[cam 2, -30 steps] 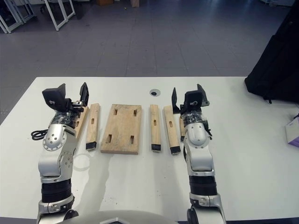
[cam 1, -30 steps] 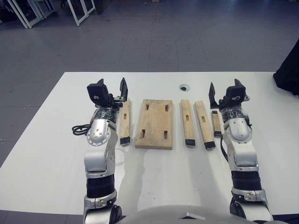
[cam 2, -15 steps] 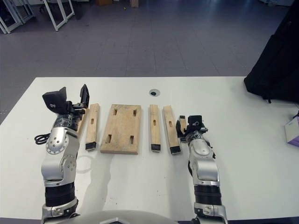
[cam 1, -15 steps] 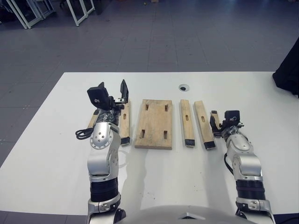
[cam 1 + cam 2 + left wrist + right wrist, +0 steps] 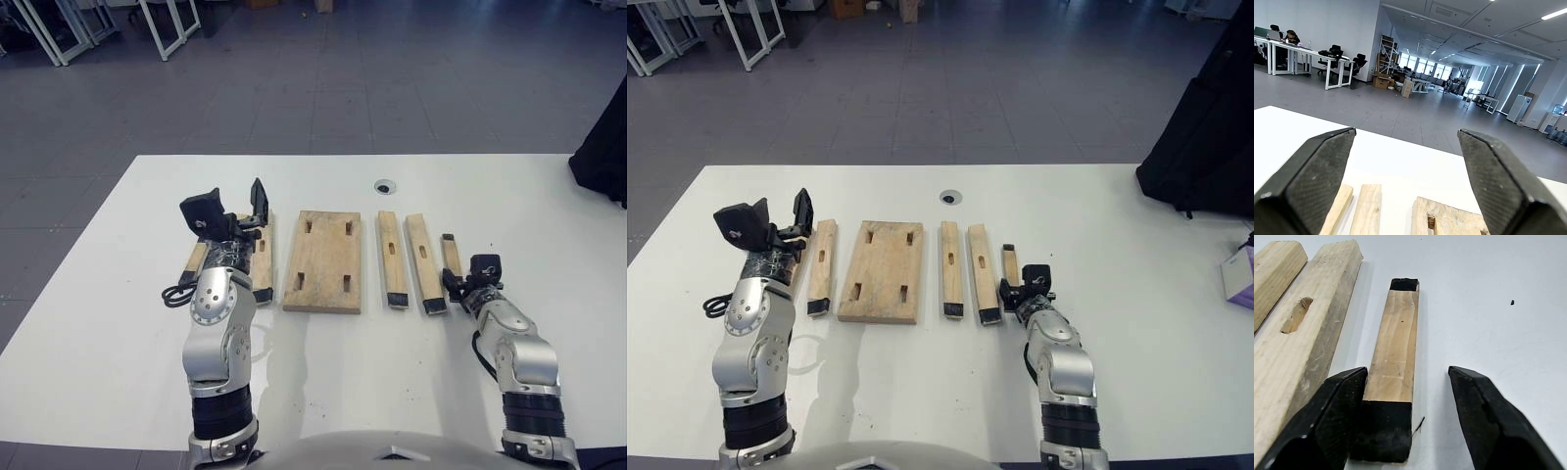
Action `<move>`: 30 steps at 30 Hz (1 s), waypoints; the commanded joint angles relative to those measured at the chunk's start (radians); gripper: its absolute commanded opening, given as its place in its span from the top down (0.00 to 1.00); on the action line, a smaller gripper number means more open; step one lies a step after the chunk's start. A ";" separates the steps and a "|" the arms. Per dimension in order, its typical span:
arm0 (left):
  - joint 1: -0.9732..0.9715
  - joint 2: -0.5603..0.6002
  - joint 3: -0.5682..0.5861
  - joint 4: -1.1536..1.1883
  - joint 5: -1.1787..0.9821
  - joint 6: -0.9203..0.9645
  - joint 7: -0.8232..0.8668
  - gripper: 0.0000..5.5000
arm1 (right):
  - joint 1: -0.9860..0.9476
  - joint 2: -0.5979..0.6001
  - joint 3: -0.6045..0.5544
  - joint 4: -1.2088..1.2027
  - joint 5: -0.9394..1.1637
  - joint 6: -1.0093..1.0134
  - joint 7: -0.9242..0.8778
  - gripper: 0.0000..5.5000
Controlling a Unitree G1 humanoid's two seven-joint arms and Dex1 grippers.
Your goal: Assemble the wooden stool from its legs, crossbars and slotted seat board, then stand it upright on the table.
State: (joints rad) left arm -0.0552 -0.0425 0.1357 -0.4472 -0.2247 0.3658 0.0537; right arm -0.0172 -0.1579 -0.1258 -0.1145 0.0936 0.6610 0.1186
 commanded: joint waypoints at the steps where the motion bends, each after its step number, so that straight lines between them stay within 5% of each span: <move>1: 0.003 -0.003 0.011 -0.022 -0.021 0.018 0.009 0.29 | 0.047 0.001 0.017 0.036 0.006 0.088 0.004 0.59; 6: -0.006 0.007 0.023 -0.002 -0.034 0.009 -0.004 0.29 | 0.035 -0.005 0.014 0.048 0.000 0.014 0.002 0.76; 10: -0.039 0.034 0.079 0.054 -0.063 0.000 -0.009 0.29 | -0.095 -0.026 -0.091 0.149 0.042 -0.012 -0.032 0.76; 16: -0.107 0.080 0.173 0.094 -0.323 0.087 -0.135 0.29 | -0.376 -0.105 -0.102 0.108 0.121 -0.274 0.117 0.76; 22: -0.110 0.069 0.185 -0.005 -0.991 0.319 -0.286 0.29 | -0.411 -0.034 0.151 -0.086 0.183 -0.345 0.311 0.76; 30: -0.072 0.152 0.113 -0.017 -1.130 0.383 -0.284 0.29 | -0.300 -0.057 0.299 -0.225 0.311 -0.290 0.522 0.76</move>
State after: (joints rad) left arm -0.1378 0.0740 0.2674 -0.4507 -1.3353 0.7339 -0.2221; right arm -0.3278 -0.2051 0.1679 -0.3093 0.3707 0.3462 0.6204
